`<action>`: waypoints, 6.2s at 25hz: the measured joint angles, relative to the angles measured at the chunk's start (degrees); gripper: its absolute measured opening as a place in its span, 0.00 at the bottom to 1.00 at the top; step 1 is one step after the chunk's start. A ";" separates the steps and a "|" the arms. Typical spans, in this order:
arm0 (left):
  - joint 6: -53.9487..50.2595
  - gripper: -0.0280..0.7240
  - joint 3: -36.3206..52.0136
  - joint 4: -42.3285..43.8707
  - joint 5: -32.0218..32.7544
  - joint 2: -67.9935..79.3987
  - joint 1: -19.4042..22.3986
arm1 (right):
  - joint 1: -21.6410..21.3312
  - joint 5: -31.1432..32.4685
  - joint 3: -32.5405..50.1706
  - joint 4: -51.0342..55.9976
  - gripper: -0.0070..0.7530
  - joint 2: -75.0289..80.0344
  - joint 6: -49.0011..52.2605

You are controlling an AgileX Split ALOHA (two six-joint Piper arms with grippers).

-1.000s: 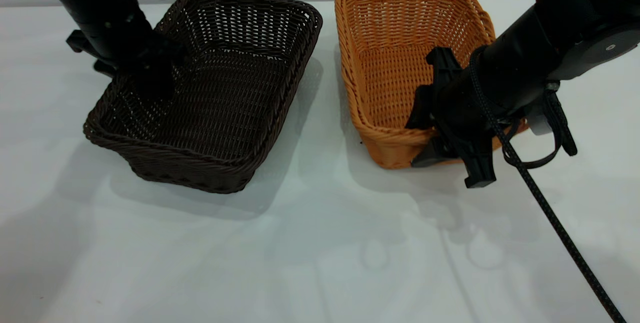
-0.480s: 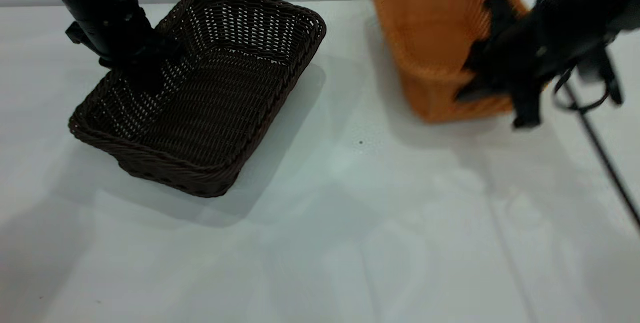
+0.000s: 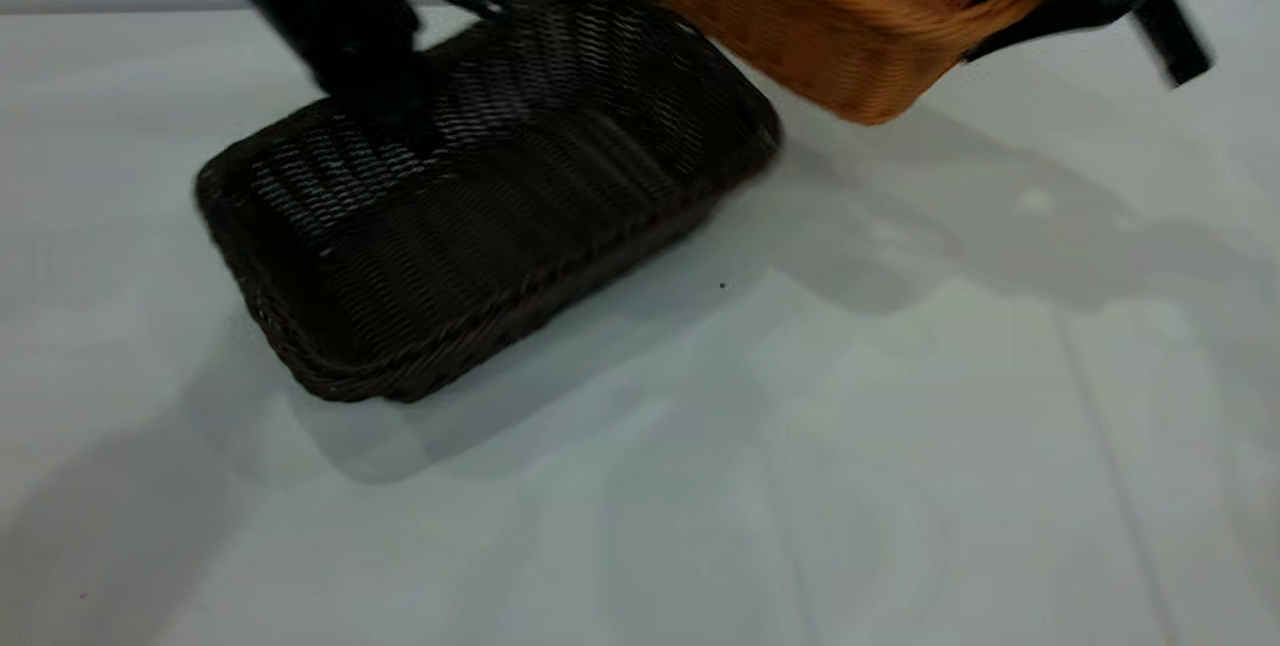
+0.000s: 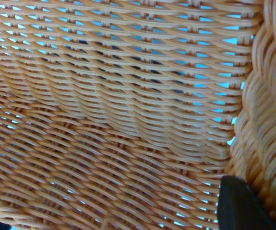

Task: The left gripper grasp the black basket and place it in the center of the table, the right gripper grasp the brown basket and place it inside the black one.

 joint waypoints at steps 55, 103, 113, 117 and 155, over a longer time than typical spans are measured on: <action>9.09 0.59 0.08 8.40 2.30 -20.16 -11.87 | -9.87 10.79 -12.17 -1.24 0.11 0.00 0.93; 6.83 0.59 0.20 8.02 12.36 -51.47 -11.82 | 16.60 8.44 -12.95 -24.23 0.78 7.55 -6.19; 6.79 0.59 0.20 7.98 13.01 -55.59 -11.82 | 16.34 15.46 -22.48 -31.96 0.73 1.00 -3.21; 6.71 0.59 0.20 7.98 16.12 -59.95 -11.82 | 16.34 16.05 -23.11 -34.45 0.73 -5.63 -1.16; -43.20 0.59 35.53 12.91 56.02 -95.88 -11.82 | 16.34 17.55 41.67 -54.43 0.72 -92.07 11.52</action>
